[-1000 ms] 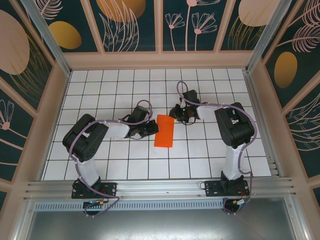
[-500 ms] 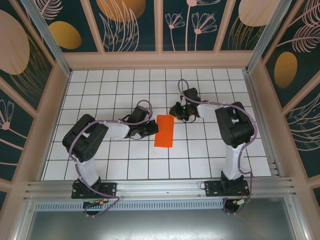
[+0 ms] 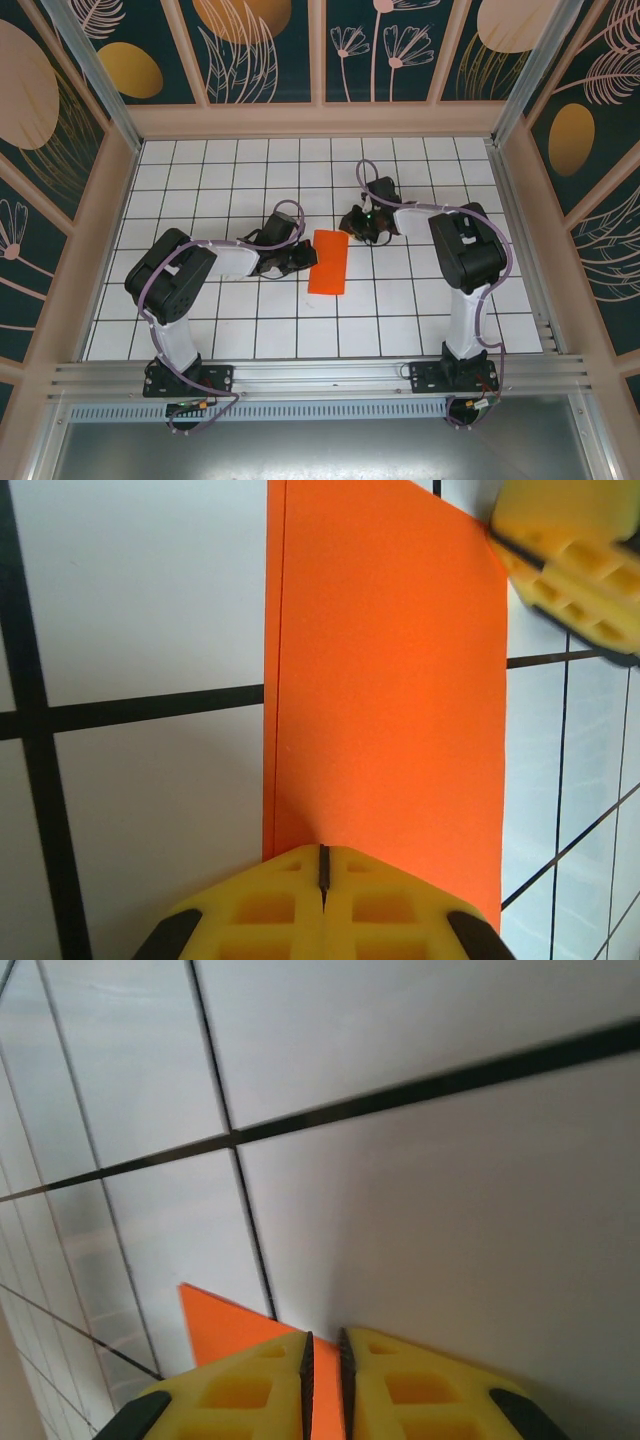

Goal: Fold a paper plane with a square sheet of paper (pick it up from the middle)

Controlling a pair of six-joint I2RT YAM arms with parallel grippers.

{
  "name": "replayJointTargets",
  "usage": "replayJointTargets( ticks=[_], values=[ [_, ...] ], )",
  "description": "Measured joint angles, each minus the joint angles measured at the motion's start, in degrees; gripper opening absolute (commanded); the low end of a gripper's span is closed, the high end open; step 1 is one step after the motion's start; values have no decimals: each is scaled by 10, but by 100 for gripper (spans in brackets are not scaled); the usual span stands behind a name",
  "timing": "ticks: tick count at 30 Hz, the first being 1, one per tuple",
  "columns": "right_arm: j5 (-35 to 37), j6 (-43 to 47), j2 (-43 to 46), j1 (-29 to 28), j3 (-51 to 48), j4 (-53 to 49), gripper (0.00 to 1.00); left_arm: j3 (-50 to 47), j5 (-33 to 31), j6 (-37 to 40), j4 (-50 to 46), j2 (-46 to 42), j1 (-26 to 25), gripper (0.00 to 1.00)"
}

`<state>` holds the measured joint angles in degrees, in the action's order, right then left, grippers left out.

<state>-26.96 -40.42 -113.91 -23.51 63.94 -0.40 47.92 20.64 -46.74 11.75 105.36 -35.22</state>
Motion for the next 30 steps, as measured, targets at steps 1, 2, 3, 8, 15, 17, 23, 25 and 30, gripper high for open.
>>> replayJointTargets(
  ticks=[1, 2, 3, 8, 15, 17, 23, 25, 30],
  values=[
    [-2, -4, 0, 2, -4, 8, 20, 0, 0, 0, 0, 0, 0, 0],
    [-3, -7, 0, 2, -8, 16, 20, 0, 0, 0, 0, 0, 0, 0],
    [-4, -9, 2, 2, -14, 24, 20, 0, 0, 0, 0, 0, 0, 0],
    [-2, -19, 8, 2, -26, 46, 20, 0, 0, 0, 0, 0, 0, 0],
    [2, -20, 26, 2, -26, 31, 20, -7, -2, 0, 2, -6, 0, 0],
    [4, -23, 48, 2, -31, 32, 20, -10, -2, 0, 1, -8, 0, 0],
    [8, -43, 123, -10, -76, 60, 21, -10, -3, 0, -1, -10, 0, 0],
    [10, -52, 131, -23, -91, 71, 21, -10, -3, 1, -1, -10, 0, 0],
    [19, -69, 133, -70, -131, 80, 21, -10, -3, 2, -1, -10, 0, 0]
  ],
)
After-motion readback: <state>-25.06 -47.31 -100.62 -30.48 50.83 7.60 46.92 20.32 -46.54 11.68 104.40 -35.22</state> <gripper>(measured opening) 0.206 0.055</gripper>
